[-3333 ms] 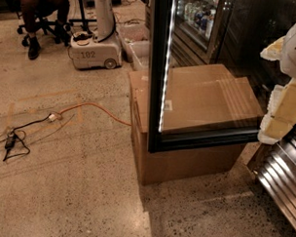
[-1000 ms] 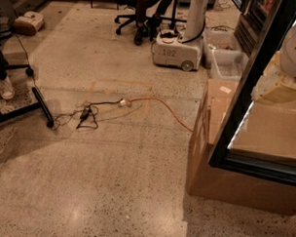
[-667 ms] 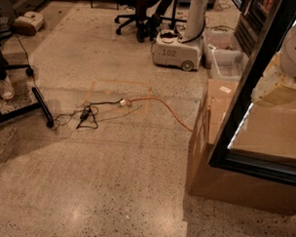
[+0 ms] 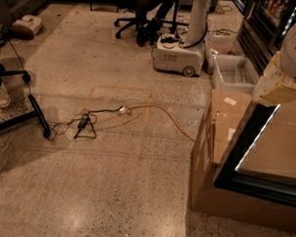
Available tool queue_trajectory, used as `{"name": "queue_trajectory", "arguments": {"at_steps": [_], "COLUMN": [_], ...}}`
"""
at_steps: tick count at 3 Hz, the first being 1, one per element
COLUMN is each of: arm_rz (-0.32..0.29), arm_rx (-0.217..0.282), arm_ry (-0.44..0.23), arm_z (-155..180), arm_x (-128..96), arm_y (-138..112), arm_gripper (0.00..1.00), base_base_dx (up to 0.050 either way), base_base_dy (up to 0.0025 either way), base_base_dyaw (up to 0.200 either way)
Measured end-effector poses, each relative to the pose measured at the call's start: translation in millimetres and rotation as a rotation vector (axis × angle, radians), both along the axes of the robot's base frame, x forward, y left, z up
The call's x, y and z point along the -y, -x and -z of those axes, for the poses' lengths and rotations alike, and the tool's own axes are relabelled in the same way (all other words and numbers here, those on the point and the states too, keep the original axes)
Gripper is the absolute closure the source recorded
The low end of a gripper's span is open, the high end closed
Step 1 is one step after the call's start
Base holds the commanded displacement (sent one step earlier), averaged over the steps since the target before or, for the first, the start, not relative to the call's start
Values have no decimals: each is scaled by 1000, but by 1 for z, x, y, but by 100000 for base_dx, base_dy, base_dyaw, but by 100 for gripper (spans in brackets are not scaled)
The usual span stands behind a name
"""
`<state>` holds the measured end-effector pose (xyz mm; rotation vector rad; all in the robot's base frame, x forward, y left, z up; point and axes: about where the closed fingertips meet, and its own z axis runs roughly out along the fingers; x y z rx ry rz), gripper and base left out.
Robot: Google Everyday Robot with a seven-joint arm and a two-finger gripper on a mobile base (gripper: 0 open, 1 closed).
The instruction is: Close left fridge door
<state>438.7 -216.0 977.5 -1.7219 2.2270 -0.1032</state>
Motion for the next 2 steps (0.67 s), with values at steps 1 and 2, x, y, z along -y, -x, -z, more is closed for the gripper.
{"name": "queue_trajectory", "arguments": {"at_steps": [1, 2], "arm_rz": [0, 4], "arm_rx": [0, 6], "arm_ry": [0, 0], "arm_z": [0, -1], "arm_x": [0, 0], "arm_y": [0, -1], "arm_gripper": [100, 100], "base_base_dx": [4696, 4704], "base_base_dy": [3, -4], "base_base_dyaw": [-48, 72]}}
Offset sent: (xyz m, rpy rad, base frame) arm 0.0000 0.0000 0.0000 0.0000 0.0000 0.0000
